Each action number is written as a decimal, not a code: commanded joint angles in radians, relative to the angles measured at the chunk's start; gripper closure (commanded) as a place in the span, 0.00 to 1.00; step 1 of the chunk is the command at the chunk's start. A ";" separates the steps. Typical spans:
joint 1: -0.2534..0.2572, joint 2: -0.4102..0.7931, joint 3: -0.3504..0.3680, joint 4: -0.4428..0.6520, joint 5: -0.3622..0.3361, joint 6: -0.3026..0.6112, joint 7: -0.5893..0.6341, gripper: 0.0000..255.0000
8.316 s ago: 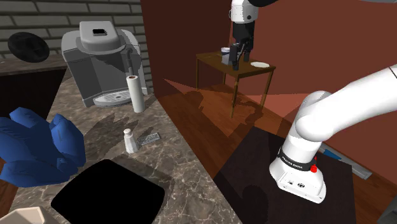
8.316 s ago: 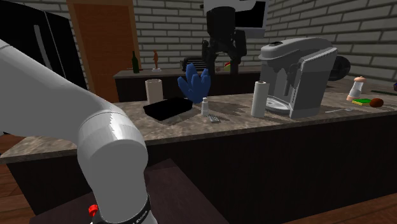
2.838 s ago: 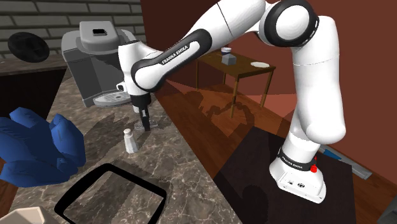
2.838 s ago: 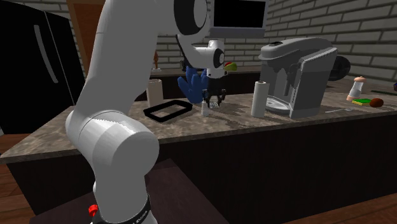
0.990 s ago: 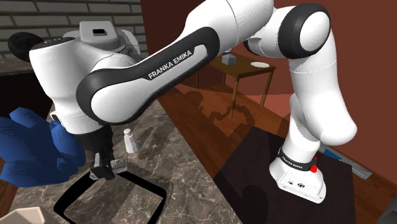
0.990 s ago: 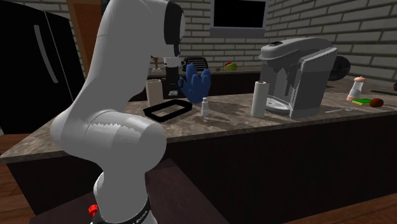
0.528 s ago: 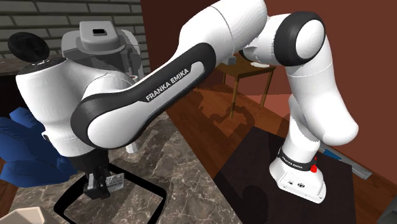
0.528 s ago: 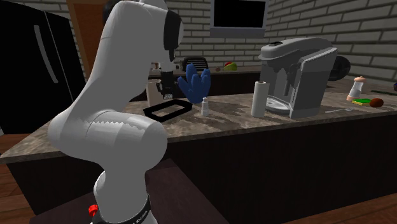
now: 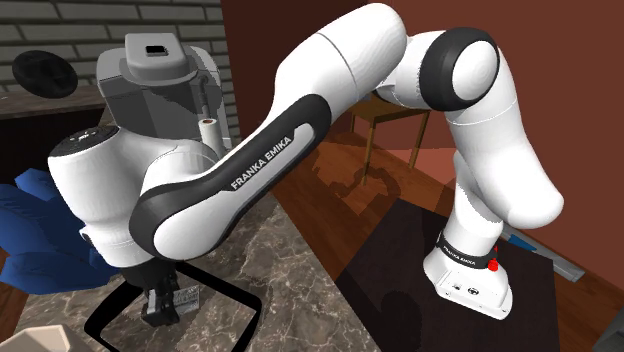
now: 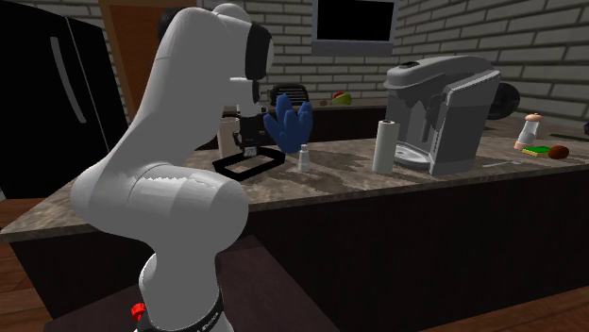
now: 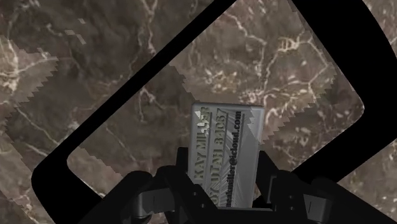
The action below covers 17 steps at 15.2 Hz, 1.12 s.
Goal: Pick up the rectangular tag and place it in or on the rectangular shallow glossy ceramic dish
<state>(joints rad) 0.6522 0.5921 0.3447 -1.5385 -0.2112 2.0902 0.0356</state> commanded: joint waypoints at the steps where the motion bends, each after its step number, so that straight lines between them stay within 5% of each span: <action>1: 0.001 0.006 -0.002 -0.009 -0.003 0.016 0.003 1.00; 8: 0.001 0.006 -0.002 -0.009 -0.003 0.016 0.003 1.00; 9: 0.001 0.006 -0.002 -0.009 -0.003 0.016 0.003 0.00; 14: 0.001 0.006 -0.002 -0.009 -0.003 0.016 0.003 0.00; 17: -0.003 -0.035 0.009 0.030 0.014 -0.063 -0.008 0.00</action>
<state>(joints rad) 0.6490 0.5727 0.3494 -1.5166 -0.2030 2.0512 0.0285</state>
